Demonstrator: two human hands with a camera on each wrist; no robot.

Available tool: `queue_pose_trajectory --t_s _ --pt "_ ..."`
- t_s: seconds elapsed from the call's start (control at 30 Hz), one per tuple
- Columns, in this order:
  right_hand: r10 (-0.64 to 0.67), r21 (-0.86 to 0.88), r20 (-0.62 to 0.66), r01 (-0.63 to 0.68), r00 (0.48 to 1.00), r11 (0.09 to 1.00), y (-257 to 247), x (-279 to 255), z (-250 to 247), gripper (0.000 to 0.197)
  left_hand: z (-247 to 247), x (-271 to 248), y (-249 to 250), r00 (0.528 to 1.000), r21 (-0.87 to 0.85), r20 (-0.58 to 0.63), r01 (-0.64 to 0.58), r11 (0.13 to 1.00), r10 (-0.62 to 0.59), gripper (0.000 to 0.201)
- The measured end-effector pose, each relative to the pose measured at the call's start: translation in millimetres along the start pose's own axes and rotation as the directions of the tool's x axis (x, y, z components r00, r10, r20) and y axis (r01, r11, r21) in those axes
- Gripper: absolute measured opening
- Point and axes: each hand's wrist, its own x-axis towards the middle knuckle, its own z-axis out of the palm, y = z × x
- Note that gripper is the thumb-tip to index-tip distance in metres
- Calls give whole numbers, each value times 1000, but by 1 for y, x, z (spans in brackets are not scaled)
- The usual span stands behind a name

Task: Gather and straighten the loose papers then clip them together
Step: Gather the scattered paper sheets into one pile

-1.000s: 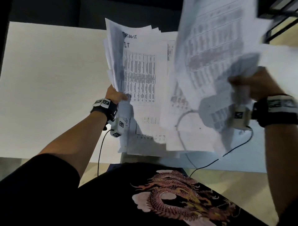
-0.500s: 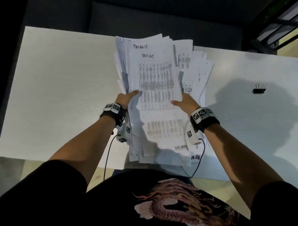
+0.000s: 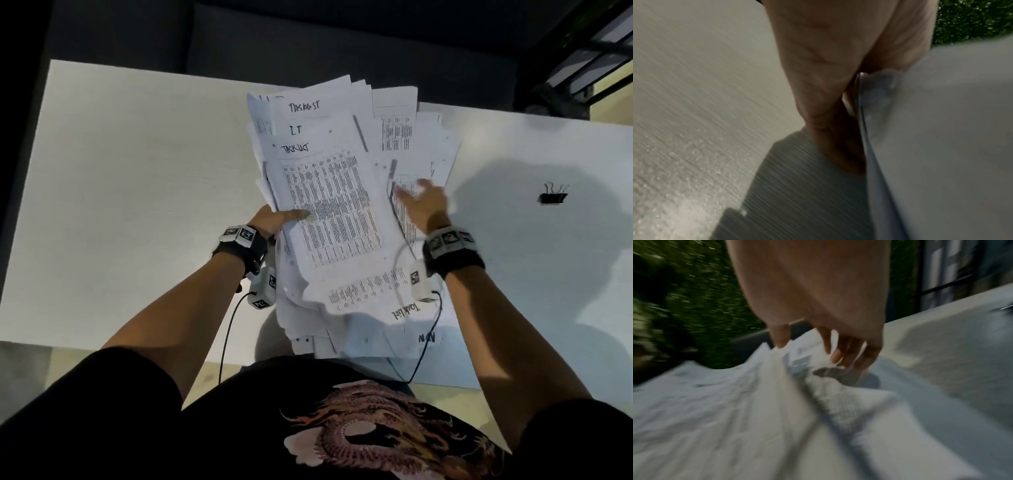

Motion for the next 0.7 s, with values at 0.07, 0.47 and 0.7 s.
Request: queue_pose_trajectory --t_s 0.07,0.47,0.7 --pt "217 -75 -189 -234 958 969 20 4 -15 83 5 0 2 999 -41 -41 -28 999 26 92" --pt "99 120 6 -99 995 988 23 -4 -9 92 36 -9 7 972 -98 -140 -203 974 189 56" --pt "-19 515 232 -106 972 851 41 -9 -31 76 10 -19 0 974 -234 -32 -226 945 225 102"
